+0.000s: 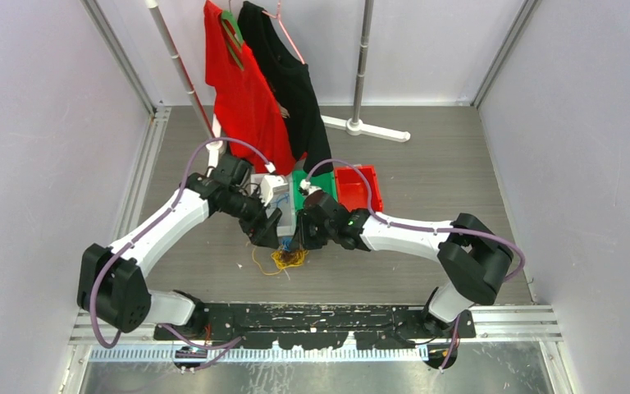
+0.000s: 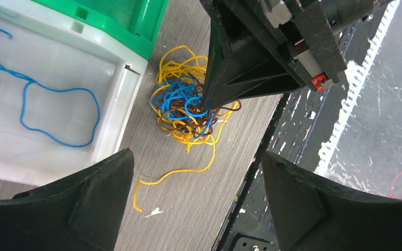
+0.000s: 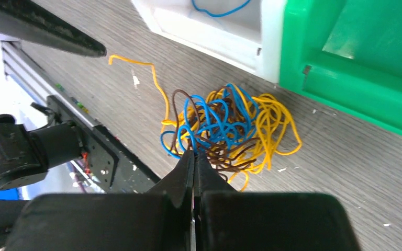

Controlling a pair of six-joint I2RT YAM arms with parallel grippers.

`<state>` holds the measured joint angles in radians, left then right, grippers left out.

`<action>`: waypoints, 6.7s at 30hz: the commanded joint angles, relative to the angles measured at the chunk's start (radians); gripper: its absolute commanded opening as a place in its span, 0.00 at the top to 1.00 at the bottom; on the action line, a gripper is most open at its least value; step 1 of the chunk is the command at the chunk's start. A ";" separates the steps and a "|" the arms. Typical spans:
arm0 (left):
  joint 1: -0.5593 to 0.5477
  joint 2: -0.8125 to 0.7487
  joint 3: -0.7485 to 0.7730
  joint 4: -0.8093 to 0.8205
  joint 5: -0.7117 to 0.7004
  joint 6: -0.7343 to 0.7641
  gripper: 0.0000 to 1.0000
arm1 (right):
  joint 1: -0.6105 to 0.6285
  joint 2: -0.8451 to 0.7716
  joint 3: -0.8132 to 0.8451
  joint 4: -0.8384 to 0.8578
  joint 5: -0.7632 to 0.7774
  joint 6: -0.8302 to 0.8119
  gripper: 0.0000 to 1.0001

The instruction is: Untangle the cables

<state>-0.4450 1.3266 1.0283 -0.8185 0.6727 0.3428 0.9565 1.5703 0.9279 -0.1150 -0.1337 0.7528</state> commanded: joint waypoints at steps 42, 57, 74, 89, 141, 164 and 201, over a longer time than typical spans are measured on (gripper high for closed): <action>0.003 -0.091 -0.040 -0.081 0.179 0.161 0.28 | -0.008 -0.176 0.105 0.020 -0.269 0.095 0.99; 0.003 -0.167 -0.161 0.215 0.334 -0.077 0.18 | -0.110 -0.317 -0.002 0.239 -0.294 0.301 0.99; 0.007 -0.199 -0.140 0.363 0.450 -0.358 0.61 | -0.113 -0.232 0.059 0.322 -0.266 0.419 0.99; 0.061 -0.264 0.057 0.061 0.232 -0.234 1.00 | -0.142 -0.274 0.036 0.299 -0.281 0.365 0.72; 0.060 -0.245 0.475 -0.201 0.175 -0.270 1.00 | 0.087 -0.070 -0.025 0.389 -0.036 0.066 0.38; 0.059 -0.233 0.479 -0.157 0.156 -0.289 1.00 | 0.123 -0.002 0.030 0.474 -0.059 -0.016 0.32; 0.060 -0.261 0.755 -0.255 0.167 -0.279 1.00 | 0.139 -0.291 -0.147 0.244 0.157 -0.067 0.50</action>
<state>-0.3901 1.0927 1.8149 -1.0973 0.8551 0.0387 1.0874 1.3624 0.7181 0.1616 0.0059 0.7349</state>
